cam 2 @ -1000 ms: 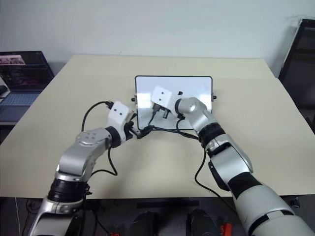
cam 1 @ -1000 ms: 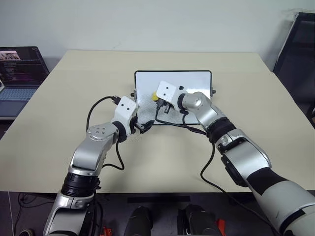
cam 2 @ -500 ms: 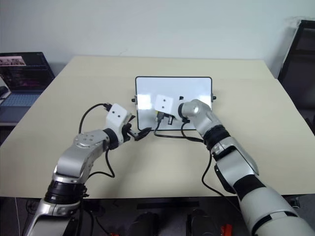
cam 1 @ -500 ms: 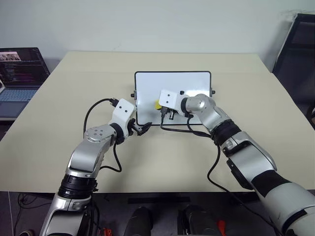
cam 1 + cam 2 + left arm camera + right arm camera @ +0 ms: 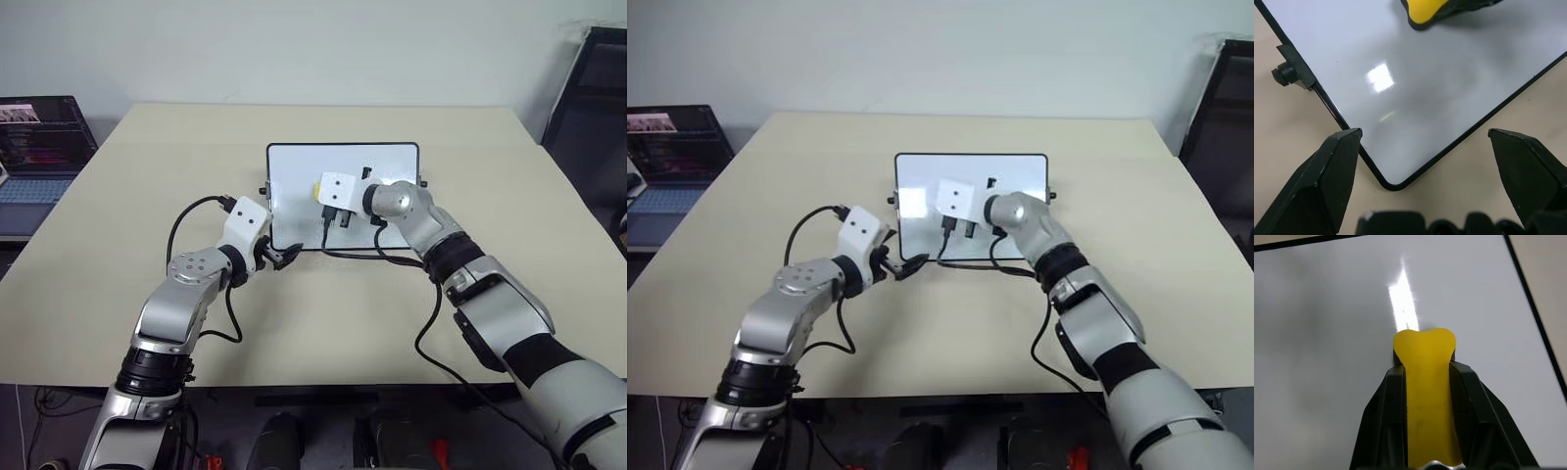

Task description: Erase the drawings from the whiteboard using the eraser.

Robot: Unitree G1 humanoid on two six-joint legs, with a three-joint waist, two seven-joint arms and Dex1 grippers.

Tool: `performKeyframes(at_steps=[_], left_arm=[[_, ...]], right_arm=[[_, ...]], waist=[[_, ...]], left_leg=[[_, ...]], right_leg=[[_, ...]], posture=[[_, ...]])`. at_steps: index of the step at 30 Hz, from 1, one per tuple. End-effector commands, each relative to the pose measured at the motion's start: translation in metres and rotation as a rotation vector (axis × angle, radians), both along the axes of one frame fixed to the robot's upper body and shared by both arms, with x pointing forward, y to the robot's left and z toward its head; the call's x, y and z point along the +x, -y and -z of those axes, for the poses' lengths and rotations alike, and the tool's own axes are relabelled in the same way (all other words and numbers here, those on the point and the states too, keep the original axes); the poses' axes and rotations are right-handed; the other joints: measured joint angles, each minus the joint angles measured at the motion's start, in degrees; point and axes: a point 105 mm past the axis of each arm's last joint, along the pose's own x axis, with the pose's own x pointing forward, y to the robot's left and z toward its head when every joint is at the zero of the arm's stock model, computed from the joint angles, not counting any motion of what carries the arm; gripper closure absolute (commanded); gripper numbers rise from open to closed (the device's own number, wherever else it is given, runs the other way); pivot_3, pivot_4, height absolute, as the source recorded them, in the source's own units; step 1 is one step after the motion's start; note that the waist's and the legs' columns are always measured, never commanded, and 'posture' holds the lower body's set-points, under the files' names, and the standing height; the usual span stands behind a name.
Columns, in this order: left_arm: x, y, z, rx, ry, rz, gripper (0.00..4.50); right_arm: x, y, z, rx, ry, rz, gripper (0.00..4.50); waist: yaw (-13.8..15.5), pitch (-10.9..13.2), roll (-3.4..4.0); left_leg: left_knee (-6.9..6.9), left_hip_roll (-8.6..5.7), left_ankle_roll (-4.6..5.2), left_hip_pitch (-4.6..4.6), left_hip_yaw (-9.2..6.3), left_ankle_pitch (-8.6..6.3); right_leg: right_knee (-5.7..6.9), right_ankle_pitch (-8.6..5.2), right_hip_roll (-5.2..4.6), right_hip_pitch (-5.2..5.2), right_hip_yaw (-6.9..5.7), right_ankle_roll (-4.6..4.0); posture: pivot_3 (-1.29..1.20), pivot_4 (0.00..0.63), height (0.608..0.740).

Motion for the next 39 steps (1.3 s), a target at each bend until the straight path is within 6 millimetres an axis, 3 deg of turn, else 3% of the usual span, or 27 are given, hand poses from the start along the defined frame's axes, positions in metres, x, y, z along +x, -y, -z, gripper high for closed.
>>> performKeyframes(at_steps=[1, 5, 11, 16, 19, 24, 27, 32, 39], left_arm=[[-0.001, 0.004, -0.015, -0.004, 0.054, 0.022, 0.0], [0.0, 0.005, -0.014, -0.005, 0.053, 0.025, 0.0], [0.003, 0.011, -0.016, -0.012, 0.062, 0.052, 0.0], [0.0, 0.036, -0.026, -0.06, 0.096, 0.18, 0.0], [-0.005, 0.056, -0.028, -0.057, 0.097, 0.292, 0.0], [-0.017, 0.087, -0.034, -0.042, 0.107, 0.53, 0.0], [-0.022, 0.104, -0.04, -0.037, 0.124, 0.661, 0.0], [-0.027, 0.128, -0.042, -0.035, 0.124, 0.828, 0.0], [-0.032, 0.14, -0.027, 0.096, 0.15, 0.998, 0.0]], right_arm=[[-0.011, 0.001, 0.024, -0.085, -0.05, -0.052, 3.64], [-0.014, -0.001, 0.029, -0.053, -0.023, -0.035, 3.64], [-0.01, 0.015, -0.011, 0.238, 0.0, 0.071, 3.64], [-0.032, 0.06, -0.04, 0.472, 0.021, 0.199, 3.64], [-0.054, 0.103, -0.044, 0.597, 0.022, 0.369, 3.64], [-0.095, 0.166, -0.016, 0.732, -0.03, 0.69, 3.64], [-0.114, 0.187, 0.008, 0.795, -0.094, 0.847, 3.64], [-0.13, 0.194, 0.033, 0.873, -0.181, 0.966, 3.64], [-0.118, 0.193, 0.046, 0.889, -0.228, 1.011, 3.64]], waist=[[0.0, 0.0, 0.0], [0.0, 0.0, 0.0], [0.3, 0.0, -0.01], [1.4, 0.0, -0.01], [1.7, 0.0, -0.01], [1.8, 0.0, -0.01], [1.7, 0.0, -0.01], [0.8, 0.0, 0.02], [0.5, 0.0, 0.02]], left_leg=[[-0.02, 0.0, 0.0, 0.0, -0.01, 0.0], [-0.04, 0.0, 0.0, 0.01, -0.01, 0.0], [-0.04, 0.0, 0.0, -0.02, -0.03, 0.01], [-0.07, -0.02, -0.01, -0.46, -0.26, -0.01], [-0.14, -0.02, -0.03, -1.01, -0.3, 0.0], [-0.31, -0.06, -0.04, -1.15, -0.28, 0.0], [-0.37, -0.07, -0.03, -1.02, -0.18, 0.0], [-0.38, 0.0, -0.02, -0.81, 0.06, 0.01], [-0.39, 0.0, -0.01, -0.82, 0.09, 0.01]], right_leg=[[-0.02, 0.0, 0.0, 0.01, 0.0, 0.0], [-0.04, 0.0, 0.0, 0.02, 0.0, 0.0], [-0.05, 0.0, 0.0, 0.01, -0.01, 0.0], [-0.43, 0.01, -0.07, -0.17, -0.08, -0.01], [-0.57, 0.02, -0.09, -0.63, -0.11, -0.01], [-0.72, 0.0, -0.11, -0.74, -0.1, 0.0], [-0.68, -0.01, -0.09, -0.71, -0.12, -0.01], [-0.6, -0.02, 0.17, -0.67, -0.02, 0.01], [-0.61, -0.01, 0.36, -0.68, 0.04, 0.0]], posture=[[0.0, 0.15, 0.74], [0.0, 0.15, 0.74], [0.0, 0.15, 0.74], [0.0, 0.15, 0.74], [0.0, 0.15, 0.74], [0.0, 0.15, 0.74], [0.0, 0.15, 0.74], [0.0, 0.15, 0.74], [0.0, 0.15, 0.74]])
